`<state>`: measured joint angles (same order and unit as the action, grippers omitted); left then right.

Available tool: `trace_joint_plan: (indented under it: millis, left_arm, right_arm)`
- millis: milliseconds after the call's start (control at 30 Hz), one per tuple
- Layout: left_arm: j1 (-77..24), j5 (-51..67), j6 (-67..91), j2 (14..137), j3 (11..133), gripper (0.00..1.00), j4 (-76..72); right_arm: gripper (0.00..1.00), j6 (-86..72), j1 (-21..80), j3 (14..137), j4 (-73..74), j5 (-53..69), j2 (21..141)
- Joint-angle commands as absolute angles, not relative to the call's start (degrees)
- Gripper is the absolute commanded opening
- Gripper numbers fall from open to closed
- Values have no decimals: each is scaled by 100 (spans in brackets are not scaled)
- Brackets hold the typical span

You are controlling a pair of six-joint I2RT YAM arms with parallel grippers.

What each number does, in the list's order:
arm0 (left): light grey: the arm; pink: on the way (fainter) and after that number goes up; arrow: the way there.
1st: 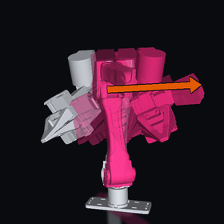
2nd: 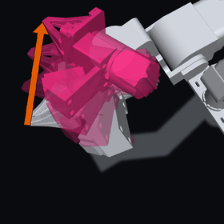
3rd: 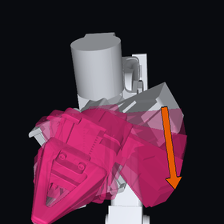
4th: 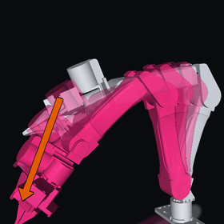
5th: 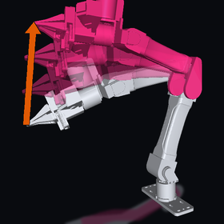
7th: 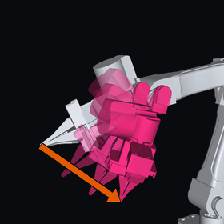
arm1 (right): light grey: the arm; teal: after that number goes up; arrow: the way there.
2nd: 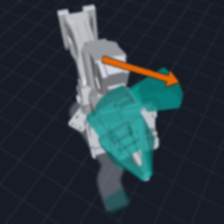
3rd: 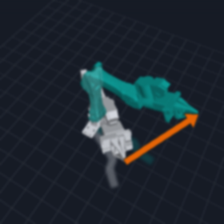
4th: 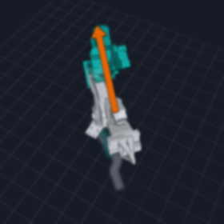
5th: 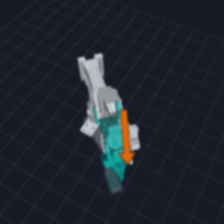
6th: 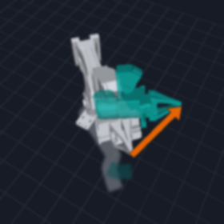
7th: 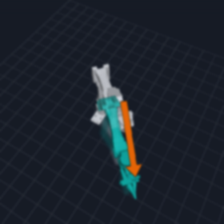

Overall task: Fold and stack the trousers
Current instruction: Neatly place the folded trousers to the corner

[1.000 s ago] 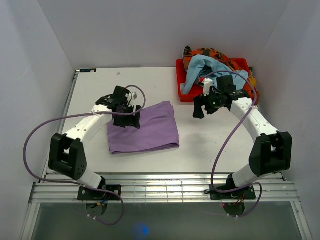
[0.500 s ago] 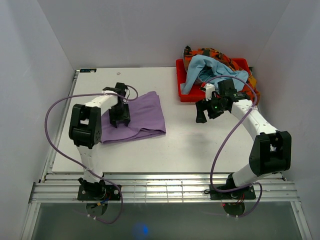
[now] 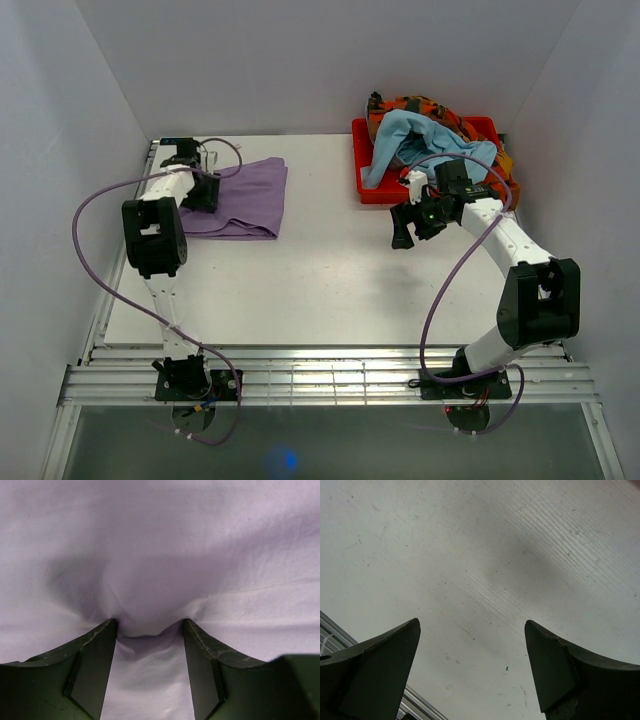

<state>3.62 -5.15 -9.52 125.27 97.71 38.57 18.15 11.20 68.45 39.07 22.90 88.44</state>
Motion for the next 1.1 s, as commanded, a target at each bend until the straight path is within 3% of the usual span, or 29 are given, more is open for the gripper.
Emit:
trace_joint_plan:
  millis: [0, 300, 500, 633, 900, 1067]
  left_arm:
    - [729, -229, -1872, 13550, 10131, 66, 3840]
    - [870, -281, -1477, 14976, 12601, 62, 4438]
    - [870, -272, -1328, 15302, 12911, 63, 4131]
    - [905, -273, -1143, 15416, 13113, 69, 4069]
    - [905, -132, -1072, 14373, 12955, 98, 3314]
    - [905, -53, -941, 13353, 13061, 98, 2779]
  right_arm:
    - [90, 1916, 1081, 6777, 3946, 2443, 8684]
    - [90, 2004, 1055, 6697, 3929, 2382, 8613]
    - [90, 2074, 1037, 6592, 3911, 2355, 8666]
    - [90, 2039, 1028, 6671, 3911, 2425, 8762]
    - [90, 1986, 1028, 7022, 4008, 2365, 8526]
    - [90, 1802, 1020, 7075, 3990, 2329, 8157]
